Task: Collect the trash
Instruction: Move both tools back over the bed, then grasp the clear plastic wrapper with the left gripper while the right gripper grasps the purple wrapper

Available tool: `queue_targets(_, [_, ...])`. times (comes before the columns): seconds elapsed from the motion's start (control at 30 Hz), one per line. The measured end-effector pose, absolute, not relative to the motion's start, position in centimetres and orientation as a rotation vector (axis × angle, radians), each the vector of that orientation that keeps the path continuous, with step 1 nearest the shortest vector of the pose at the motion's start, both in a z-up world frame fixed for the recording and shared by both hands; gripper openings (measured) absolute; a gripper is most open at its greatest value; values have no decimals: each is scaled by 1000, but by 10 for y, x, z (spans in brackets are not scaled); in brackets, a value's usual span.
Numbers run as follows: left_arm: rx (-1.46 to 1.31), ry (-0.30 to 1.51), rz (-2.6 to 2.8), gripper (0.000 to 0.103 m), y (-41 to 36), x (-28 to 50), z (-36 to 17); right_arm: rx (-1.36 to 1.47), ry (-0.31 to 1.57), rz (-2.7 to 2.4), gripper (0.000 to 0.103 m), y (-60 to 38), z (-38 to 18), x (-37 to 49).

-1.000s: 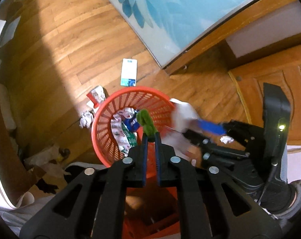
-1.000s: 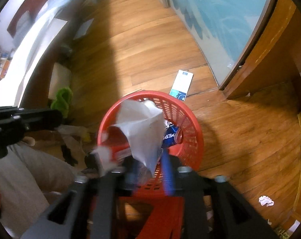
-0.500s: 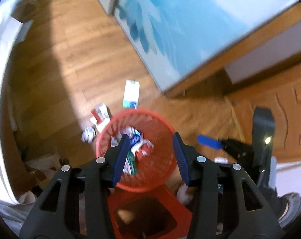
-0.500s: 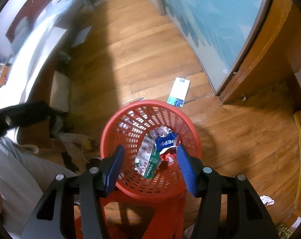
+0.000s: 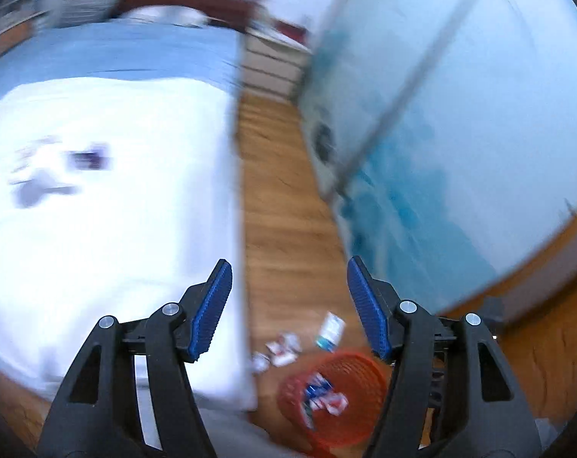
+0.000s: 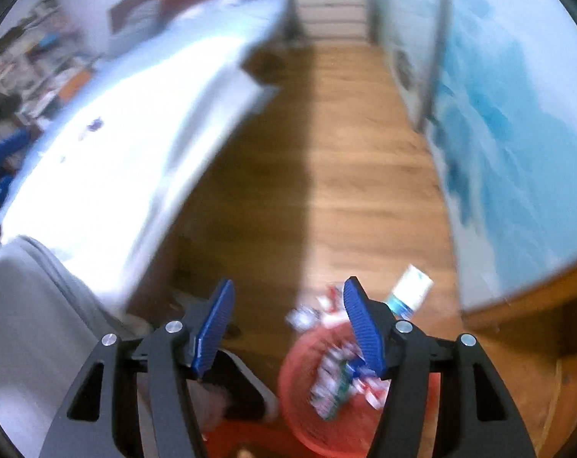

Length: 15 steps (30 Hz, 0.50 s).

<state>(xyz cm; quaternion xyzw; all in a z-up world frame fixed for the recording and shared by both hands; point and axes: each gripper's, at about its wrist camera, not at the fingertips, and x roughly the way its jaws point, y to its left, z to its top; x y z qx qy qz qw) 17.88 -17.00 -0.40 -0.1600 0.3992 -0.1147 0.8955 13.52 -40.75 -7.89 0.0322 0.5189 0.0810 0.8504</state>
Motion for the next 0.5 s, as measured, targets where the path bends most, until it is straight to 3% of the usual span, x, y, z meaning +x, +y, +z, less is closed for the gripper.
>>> queue_targets(0.07, [-406, 807, -158, 79, -120, 176, -9, 65, 1063, 211, 60, -377, -68, 149])
queue_targets(0.3, [-569, 800, 78, 79, 23, 195, -54, -88, 901, 336, 64, -255, -33, 191])
queue_targets(0.5, [-657, 773, 65, 79, 77, 235, -87, -124, 888, 379, 64, -174, -33, 235])
